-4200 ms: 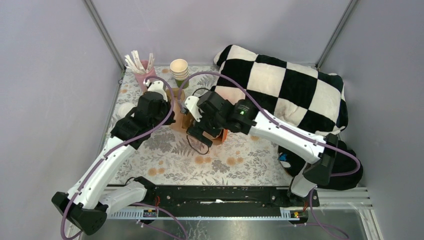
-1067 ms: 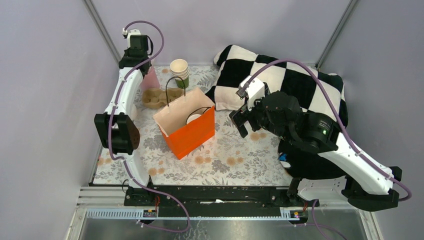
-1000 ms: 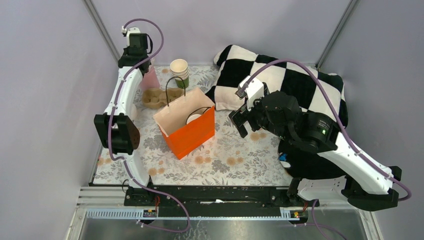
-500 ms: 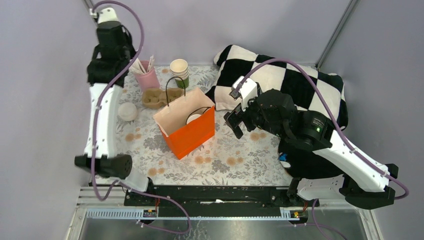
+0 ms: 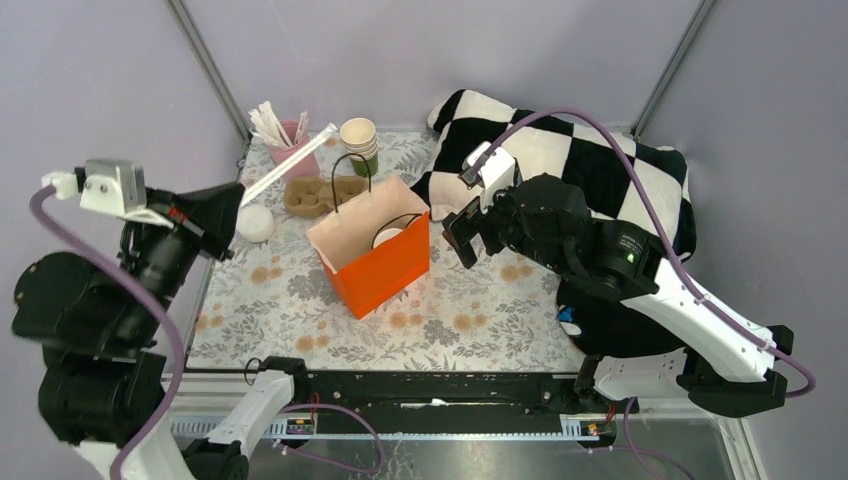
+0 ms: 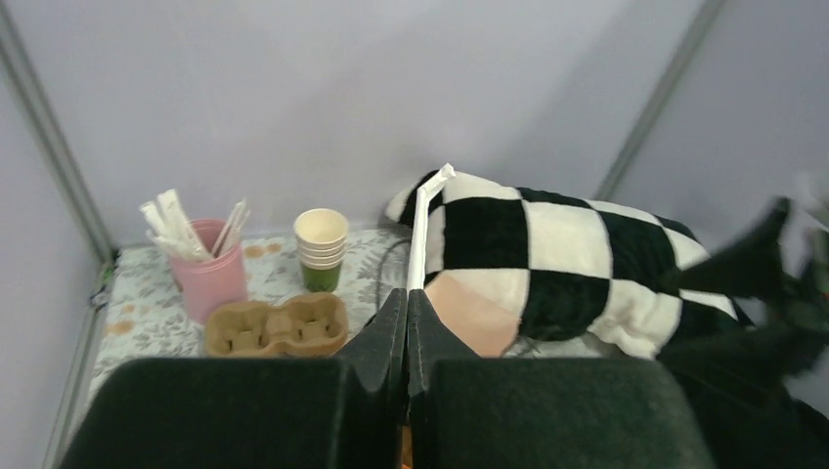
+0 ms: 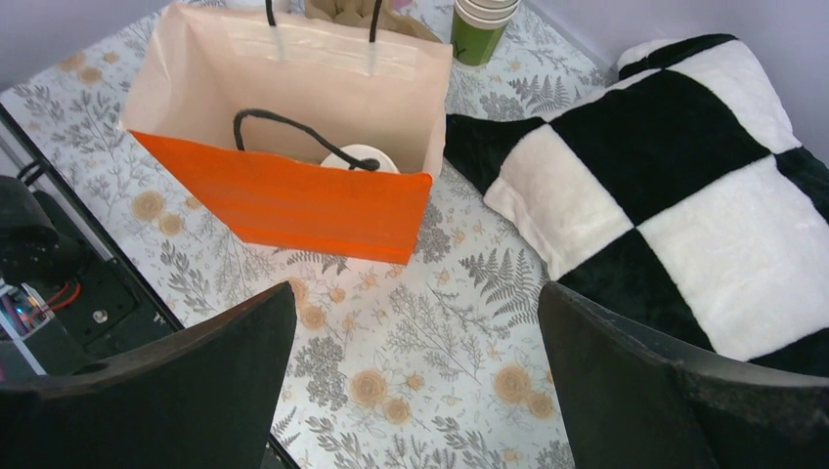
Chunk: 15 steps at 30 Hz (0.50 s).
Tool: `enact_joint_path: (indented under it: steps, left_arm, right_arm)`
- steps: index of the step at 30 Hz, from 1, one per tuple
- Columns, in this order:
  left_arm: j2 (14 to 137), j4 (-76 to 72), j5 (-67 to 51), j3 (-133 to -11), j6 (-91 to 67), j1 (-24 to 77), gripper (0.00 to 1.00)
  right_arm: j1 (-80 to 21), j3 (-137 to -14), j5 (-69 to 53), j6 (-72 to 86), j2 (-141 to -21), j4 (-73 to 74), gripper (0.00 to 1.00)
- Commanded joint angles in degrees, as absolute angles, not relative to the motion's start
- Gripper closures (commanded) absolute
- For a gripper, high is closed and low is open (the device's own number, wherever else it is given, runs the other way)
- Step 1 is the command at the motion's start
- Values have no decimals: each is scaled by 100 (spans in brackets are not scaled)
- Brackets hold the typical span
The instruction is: Pack the takeout coffee
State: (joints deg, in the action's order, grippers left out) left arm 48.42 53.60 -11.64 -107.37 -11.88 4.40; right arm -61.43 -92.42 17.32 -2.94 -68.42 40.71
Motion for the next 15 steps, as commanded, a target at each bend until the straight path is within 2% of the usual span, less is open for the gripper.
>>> enact_joint_path:
  steps: [1, 4, 10, 15]
  left_arm:
    - [5032, 6187, -2294, -10677, -990, 440, 100]
    - [4987, 6514, -2709, -10393, -941, 462, 100]
    - [5268, 6687, -1747, -10209, -1090, 470, 100]
    - [5526, 6573, -2054, -9748, -1231, 470, 100]
  right_arm:
    - [-6117, -9444, 1688, -63, -6960, 3684, 0]
    - [-6115, -9309, 1632, -35, -6928, 3683, 0]
    - [-6113, -9495, 1722, -104, -6985, 3756, 0]
    - [-6114, -9142, 1724, -35, -6781, 3681, 0]
